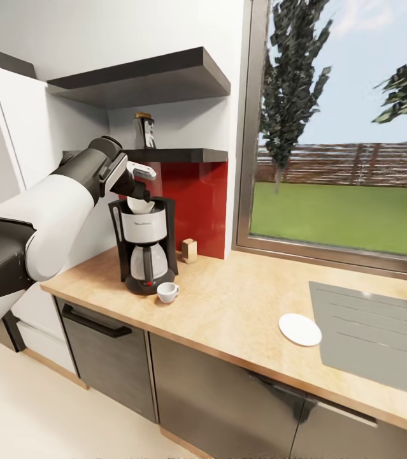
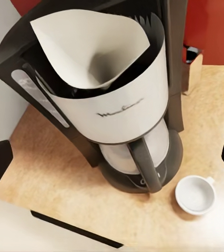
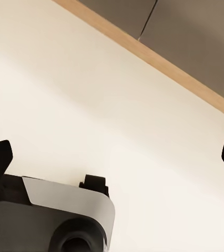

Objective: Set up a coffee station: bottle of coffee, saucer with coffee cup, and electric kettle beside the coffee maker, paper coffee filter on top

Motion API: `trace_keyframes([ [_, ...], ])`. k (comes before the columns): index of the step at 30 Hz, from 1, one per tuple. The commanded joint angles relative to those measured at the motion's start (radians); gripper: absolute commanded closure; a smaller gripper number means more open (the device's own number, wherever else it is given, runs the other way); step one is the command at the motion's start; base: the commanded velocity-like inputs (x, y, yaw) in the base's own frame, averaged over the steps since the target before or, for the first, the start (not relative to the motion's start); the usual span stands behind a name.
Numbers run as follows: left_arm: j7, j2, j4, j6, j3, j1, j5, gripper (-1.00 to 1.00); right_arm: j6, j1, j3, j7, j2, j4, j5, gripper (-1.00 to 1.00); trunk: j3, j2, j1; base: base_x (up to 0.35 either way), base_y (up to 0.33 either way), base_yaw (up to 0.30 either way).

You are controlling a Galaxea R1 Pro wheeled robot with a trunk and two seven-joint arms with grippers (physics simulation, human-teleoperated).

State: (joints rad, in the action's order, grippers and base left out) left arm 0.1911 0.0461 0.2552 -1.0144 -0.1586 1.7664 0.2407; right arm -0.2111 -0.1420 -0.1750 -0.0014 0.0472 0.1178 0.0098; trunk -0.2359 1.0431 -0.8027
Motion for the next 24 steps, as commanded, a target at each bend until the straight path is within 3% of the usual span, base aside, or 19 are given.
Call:
trace_keyframes([
  [1, 0.01, 0.0, 0.001, -0.003, -0.002, 0.001, 0.01, -1.0, -0.003, -0.001, -0.003, 0.0, 0.0, 0.0, 0.001, -1.0, -0.001, 0.001, 0.0, -0.055, 0.0, 0.0],
  [6, 0.01, 0.0, 0.001, -0.003, 0.004, 0.001, -0.01, -1.0, -0.003, -0.001, -0.004, 0.0, 0.0, 0.0, 0.001, -1.0, -0.001, 0.001, 0.0, -0.024, 0.0, 0.0],
  [10, 0.01, 0.0, 0.018, -0.001, 0.016, 0.001, -0.064, -1.0, -0.003, -0.001, -0.004, 0.0, 0.0, 0.0, 0.001, -1.0, -0.001, 0.001, 0.0, -0.009, 0.0, 0.0],
  [20, 0.01, -0.017, 0.224, 0.0, 0.043, -0.001, -0.325, -1.0, -0.004, -0.001, -0.004, 0.0, 0.0, 0.0, 0.001, -1.0, -0.001, 0.001, 0.0, -0.002, 0.0, 0.0],
  [22, 0.011, -0.009, 0.253, 0.001, 0.043, -0.002, -0.383, -1.0, -0.004, -0.001, -0.004, 0.0, 0.0, 0.0, 0.001, -1.0, -0.001, 0.001, 0.0, 0.0, 0.0, 0.0],
  [24, 0.021, 0.001, 0.282, 0.002, 0.043, -0.004, -0.411, -1.0, -0.004, -0.001, -0.004, 0.0, 0.0, 0.0, 0.001, -1.0, -0.001, 0.001, 0.0, 0.0, 0.0, 0.0],
])
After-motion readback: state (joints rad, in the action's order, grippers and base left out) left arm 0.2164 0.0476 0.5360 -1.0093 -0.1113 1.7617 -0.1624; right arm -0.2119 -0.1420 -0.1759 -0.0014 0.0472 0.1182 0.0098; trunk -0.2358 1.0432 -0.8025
